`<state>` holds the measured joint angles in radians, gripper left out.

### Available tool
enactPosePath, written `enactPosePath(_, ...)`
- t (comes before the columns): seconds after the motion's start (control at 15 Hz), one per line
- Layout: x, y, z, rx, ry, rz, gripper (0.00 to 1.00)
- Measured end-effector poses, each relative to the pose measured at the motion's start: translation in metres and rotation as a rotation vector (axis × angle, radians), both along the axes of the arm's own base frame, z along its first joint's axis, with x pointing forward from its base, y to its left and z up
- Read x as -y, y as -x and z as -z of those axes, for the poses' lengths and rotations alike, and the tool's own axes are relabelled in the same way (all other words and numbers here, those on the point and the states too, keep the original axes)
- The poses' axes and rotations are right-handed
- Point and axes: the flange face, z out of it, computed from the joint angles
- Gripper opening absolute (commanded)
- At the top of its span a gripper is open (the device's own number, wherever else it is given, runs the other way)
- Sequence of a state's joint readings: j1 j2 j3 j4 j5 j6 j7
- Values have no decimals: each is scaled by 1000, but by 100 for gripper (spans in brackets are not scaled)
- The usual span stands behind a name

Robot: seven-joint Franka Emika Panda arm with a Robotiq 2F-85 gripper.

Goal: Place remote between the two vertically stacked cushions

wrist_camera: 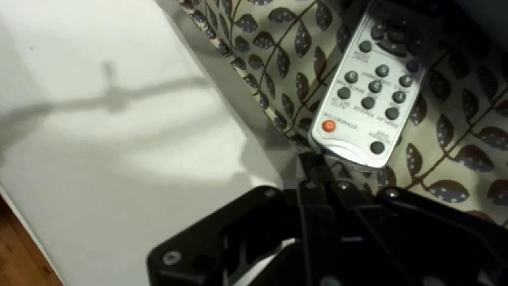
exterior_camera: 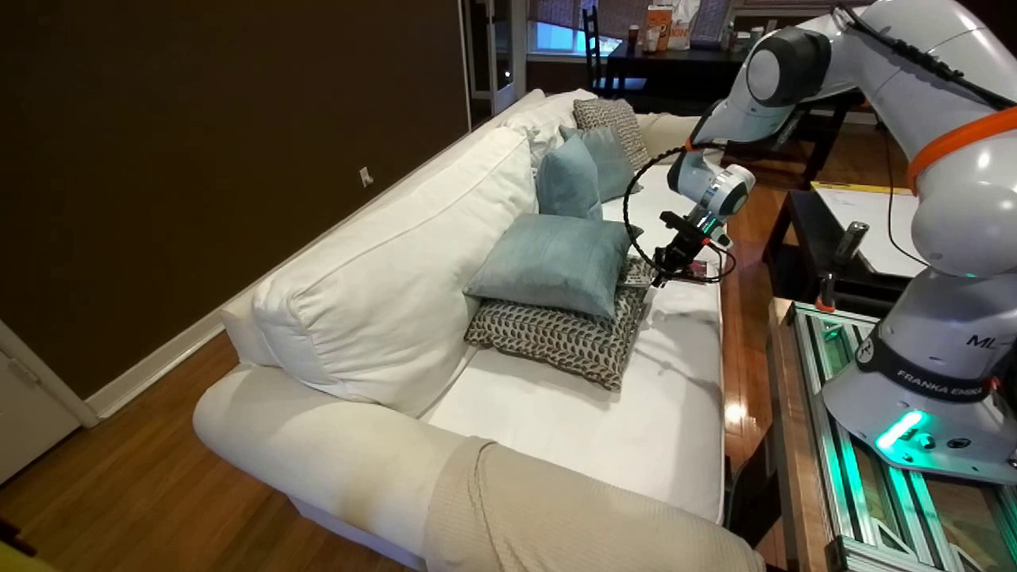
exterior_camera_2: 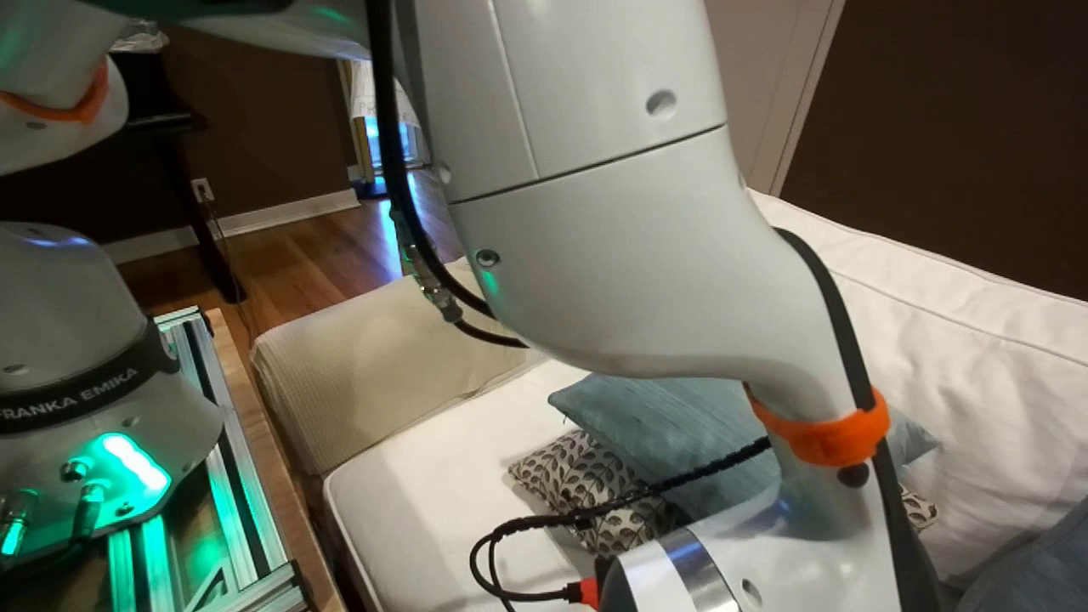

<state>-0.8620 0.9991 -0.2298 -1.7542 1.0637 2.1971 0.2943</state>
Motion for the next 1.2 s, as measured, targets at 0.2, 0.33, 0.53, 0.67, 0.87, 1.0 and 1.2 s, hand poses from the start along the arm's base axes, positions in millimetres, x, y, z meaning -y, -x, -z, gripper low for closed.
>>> enactPosePath(0.2, -4, -9, -3, 29, -31, -8, 0)
enactPosePath(0.33, -9, -14, -4, 48, -58, -10, 0)
enactPosePath(0.53, -16, -18, -3, 69, -99, -1, 0)
enactPosePath(0.67, -20, -19, -1, 77, -119, 15, 0)
enactPosePath(0.87, -22, -19, 0, 82, -141, 52, 0)
enactPosePath(1.0, -25, -19, 1, 84, -159, 70, 0)
enactPosePath(1.2, -27, -17, 1, 83, -169, 79, 32)
